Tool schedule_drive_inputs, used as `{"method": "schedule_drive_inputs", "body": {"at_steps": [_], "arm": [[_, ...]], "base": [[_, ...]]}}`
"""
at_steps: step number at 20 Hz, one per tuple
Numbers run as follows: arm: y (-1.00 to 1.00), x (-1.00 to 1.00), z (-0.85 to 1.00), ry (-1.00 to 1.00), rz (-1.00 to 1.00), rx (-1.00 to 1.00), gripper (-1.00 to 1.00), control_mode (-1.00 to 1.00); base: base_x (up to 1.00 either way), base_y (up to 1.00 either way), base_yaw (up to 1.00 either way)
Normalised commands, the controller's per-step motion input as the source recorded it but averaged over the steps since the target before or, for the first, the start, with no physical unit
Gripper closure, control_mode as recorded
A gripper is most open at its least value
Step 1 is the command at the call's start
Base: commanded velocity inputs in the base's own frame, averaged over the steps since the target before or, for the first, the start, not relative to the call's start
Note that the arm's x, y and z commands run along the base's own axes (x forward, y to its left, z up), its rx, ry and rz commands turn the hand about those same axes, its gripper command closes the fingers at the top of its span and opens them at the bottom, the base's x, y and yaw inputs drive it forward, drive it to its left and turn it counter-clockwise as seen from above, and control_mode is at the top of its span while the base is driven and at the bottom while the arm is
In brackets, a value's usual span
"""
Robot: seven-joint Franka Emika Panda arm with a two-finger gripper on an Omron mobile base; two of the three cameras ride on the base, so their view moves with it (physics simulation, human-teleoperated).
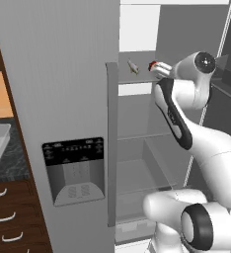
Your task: Place one bell pepper and one fish in each tupperware on the nearby counter, to pack two identical lunches.
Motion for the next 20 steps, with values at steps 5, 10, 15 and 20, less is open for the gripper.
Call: {"method": "schedule_drive_inputs", "body": {"at_steps": [5,10,15,20], "arm": [[0.00,0.68,0.25,0.03,0.02,0.00,-1.00,-1.00],[0.00,0.74,-0.16,0.09,0.00,-0.03,-1.00,-1.00],[0.00,0.99,-0.25,0.17,0.00,-0.07,-1.00,-1.00],[-0.06,1.00,-0.03,0.08,0.00,0.00,-1.00,-1.00]], "base": [[0.00,0.00,0.00],[0.00,0.00,0.00],[0.00,0.00,0.00],[0.00,0.00,0.00]]}}
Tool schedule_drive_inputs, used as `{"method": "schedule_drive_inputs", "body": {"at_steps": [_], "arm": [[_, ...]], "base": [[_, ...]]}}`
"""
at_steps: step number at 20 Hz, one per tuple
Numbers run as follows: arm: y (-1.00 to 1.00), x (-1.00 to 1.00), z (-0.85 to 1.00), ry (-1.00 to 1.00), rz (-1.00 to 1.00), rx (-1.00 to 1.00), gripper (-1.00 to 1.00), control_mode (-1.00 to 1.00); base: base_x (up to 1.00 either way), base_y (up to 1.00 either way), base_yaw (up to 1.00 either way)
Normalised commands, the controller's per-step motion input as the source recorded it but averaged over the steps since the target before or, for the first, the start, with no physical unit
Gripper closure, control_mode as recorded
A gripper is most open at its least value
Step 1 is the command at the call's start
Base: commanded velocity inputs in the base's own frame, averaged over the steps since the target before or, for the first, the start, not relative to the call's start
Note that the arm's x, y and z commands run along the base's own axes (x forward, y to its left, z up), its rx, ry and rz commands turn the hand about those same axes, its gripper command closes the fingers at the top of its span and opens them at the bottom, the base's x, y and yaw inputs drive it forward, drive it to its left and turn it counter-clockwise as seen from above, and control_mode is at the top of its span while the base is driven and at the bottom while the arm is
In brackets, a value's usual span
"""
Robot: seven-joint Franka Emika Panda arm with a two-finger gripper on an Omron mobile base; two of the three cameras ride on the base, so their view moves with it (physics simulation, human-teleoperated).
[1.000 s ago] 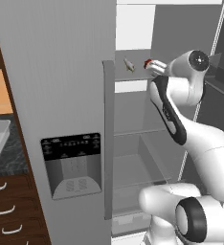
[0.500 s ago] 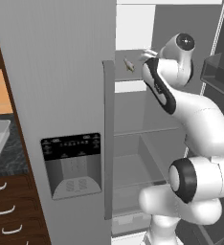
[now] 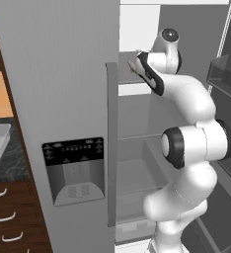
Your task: Place one bell pepper and one fish in each tupperware on the nearby counter, to pack two identical lunches.
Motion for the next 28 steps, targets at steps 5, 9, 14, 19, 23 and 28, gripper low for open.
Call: {"method": "schedule_drive_inputs", "body": {"at_steps": [5,9,14,19,23,28], "arm": [[-0.07,0.91,-0.13,0.02,0.00,0.00,-1.00,-1.00],[-0.02,0.23,-0.60,0.05,0.00,-0.04,-1.00,-1.00],[0.00,-0.50,-1.00,0.03,-0.05,-0.10,-1.00,-1.00],[0.00,0.02,-0.66,0.00,-0.02,-0.06,1.00,-1.00],[0.00,0.24,-0.29,-0.01,-0.01,-0.01,1.00,-1.00],[0.00,-0.84,-0.21,-0.09,0.00,0.00,1.00,-1.00]], "base": [[0.00,0.00,0.00],[0.00,0.00,0.00],[0.00,0.00,0.00],[0.00,0.00,0.00],[0.00,0.00,0.00],[0.00,0.00,0.00]]}}
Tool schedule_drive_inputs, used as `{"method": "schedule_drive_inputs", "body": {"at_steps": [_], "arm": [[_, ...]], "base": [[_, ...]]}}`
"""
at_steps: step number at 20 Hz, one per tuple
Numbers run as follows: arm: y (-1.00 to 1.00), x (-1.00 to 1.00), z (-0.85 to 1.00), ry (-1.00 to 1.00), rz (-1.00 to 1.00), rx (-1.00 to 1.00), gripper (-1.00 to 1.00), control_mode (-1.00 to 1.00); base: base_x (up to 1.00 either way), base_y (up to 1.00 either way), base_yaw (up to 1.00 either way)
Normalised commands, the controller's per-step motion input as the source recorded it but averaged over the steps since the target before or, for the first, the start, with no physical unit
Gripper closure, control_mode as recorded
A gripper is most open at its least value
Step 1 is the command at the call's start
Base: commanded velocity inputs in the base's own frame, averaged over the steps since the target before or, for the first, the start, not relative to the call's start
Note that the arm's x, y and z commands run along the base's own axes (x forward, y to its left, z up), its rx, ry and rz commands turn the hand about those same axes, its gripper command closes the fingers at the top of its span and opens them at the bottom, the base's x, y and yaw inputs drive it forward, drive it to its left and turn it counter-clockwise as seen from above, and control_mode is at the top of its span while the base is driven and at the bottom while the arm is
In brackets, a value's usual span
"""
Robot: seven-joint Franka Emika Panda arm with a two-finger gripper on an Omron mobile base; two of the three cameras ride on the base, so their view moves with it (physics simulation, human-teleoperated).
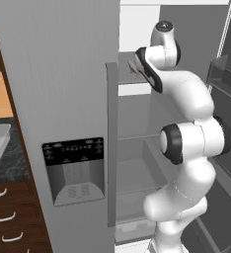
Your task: Place one bell pepper and one fish in each tupperware on the nearby counter, to pack two identical lunches.
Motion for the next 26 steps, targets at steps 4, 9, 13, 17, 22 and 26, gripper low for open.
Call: {"method": "schedule_drive_inputs", "body": {"at_steps": [4,9,13,17,22,26], "arm": [[0.16,-1.00,-0.02,-0.16,0.02,0.00,1.00,-1.00],[0.37,-1.00,-0.15,-0.03,0.04,0.00,1.00,-1.00],[0.06,-1.00,0.00,0.00,0.02,0.00,1.00,-1.00],[0.00,-1.00,-0.03,0.00,0.02,0.00,1.00,-1.00],[0.02,-1.00,-0.29,0.04,0.06,0.00,1.00,-1.00],[0.13,-0.49,-0.18,0.02,0.08,0.00,1.00,1.00]], "base": [[0.00,0.00,0.00],[0.00,0.00,0.00],[0.00,0.00,0.00],[0.00,0.00,0.00],[0.00,0.00,0.00],[-0.50,0.33,0.15]]}}
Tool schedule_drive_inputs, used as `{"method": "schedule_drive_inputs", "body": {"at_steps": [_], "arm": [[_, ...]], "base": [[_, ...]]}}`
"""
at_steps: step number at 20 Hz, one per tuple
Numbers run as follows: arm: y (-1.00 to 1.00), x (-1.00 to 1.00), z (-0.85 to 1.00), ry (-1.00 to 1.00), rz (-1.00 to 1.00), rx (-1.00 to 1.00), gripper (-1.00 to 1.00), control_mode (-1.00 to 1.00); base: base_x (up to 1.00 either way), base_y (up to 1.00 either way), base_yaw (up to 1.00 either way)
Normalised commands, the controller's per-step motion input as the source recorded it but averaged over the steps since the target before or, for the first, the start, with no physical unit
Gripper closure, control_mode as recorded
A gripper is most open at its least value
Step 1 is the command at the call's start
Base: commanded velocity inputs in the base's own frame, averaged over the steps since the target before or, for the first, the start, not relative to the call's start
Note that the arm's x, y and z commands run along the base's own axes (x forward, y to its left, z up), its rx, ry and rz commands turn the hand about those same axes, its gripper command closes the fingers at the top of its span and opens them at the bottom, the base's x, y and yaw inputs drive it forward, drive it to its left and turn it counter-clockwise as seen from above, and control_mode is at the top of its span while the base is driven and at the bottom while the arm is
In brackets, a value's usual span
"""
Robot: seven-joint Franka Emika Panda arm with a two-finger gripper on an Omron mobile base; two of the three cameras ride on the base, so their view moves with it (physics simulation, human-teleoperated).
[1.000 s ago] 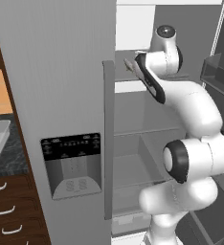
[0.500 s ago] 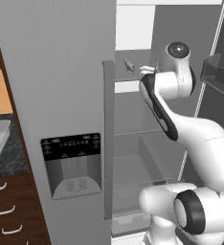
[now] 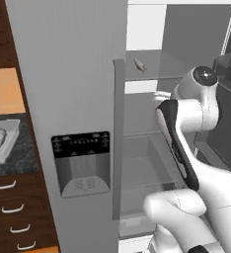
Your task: Place one bell pepper and one fish in each tupperware on the nearby counter, to pack two identical lunches.
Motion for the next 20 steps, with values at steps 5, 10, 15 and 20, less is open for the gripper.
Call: {"method": "schedule_drive_inputs", "body": {"at_steps": [5,10,15,20], "arm": [[0.00,0.00,0.00,0.00,0.00,0.00,1.00,1.00],[0.00,0.00,0.00,0.00,0.00,0.00,1.00,1.00],[0.00,0.00,0.00,0.00,0.00,0.00,1.00,1.00],[0.00,0.00,0.00,0.00,0.00,0.00,1.00,1.00]], "base": [[-0.88,0.99,0.50],[-0.14,1.00,0.53],[0.44,1.00,0.32],[0.86,1.00,0.32]]}}
